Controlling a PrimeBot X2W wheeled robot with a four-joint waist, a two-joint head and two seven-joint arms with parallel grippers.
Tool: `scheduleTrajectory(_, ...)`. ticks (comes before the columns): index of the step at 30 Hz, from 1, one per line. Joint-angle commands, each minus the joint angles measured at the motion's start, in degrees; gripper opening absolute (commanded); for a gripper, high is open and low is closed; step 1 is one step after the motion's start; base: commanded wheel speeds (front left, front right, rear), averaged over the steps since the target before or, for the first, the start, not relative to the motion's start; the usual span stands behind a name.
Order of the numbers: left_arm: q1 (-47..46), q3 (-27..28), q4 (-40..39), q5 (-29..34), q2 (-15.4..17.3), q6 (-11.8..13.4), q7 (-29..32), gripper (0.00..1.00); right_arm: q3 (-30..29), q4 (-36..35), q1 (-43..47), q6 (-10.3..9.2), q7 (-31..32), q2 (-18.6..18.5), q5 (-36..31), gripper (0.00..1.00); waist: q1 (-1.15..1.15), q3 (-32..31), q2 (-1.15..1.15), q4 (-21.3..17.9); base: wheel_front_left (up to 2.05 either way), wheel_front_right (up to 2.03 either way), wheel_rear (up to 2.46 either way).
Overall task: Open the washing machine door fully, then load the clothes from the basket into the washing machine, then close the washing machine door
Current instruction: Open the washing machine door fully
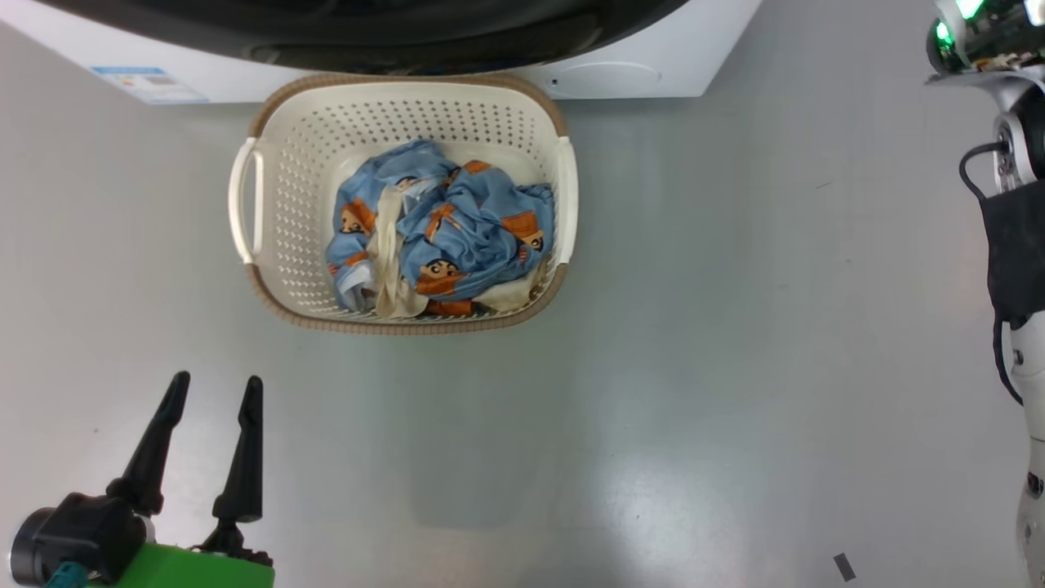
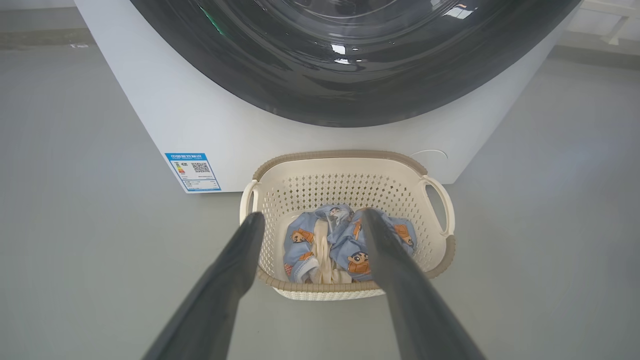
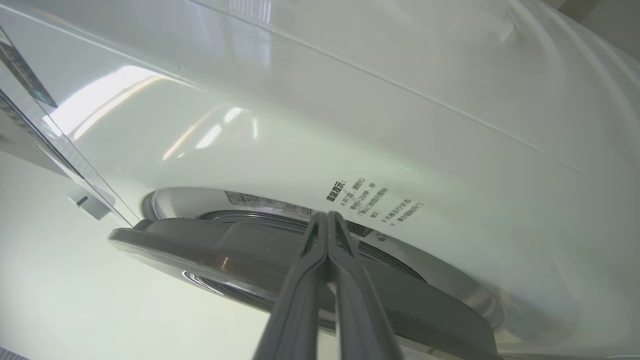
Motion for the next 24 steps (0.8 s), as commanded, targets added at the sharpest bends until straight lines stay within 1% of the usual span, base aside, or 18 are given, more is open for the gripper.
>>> scheduleTrajectory(1,-0.1,1.6,-1.4,-0.3,0.7,-0.1,-0.4,1.00,1.3,-1.7,-1.1,-0.05,0.7,0.0,-0.9,0.00,0.00,0.5,0.00,0.8,0.00,0.00,0.00)
scheduleTrajectory(11,0.4,0.7,-1.2,-1.7,0.6,-0.1,-0.4,1.00,4.1,-0.5,-4.5,-0.05,2.3,-1.8,-0.8,0.00,0.00,2.1,0.00,2.4,0.00,0.00,0.00)
scheduleTrajectory(24,0.5,0.5,-1.7,-2.4,0.6,-0.1,-0.4,1.00,6.6,0.2,-8.1,-0.05,2.9,-2.1,-0.5,0.00,0.00,4.5,0.00,4.1,0.00,0.00,0.00)
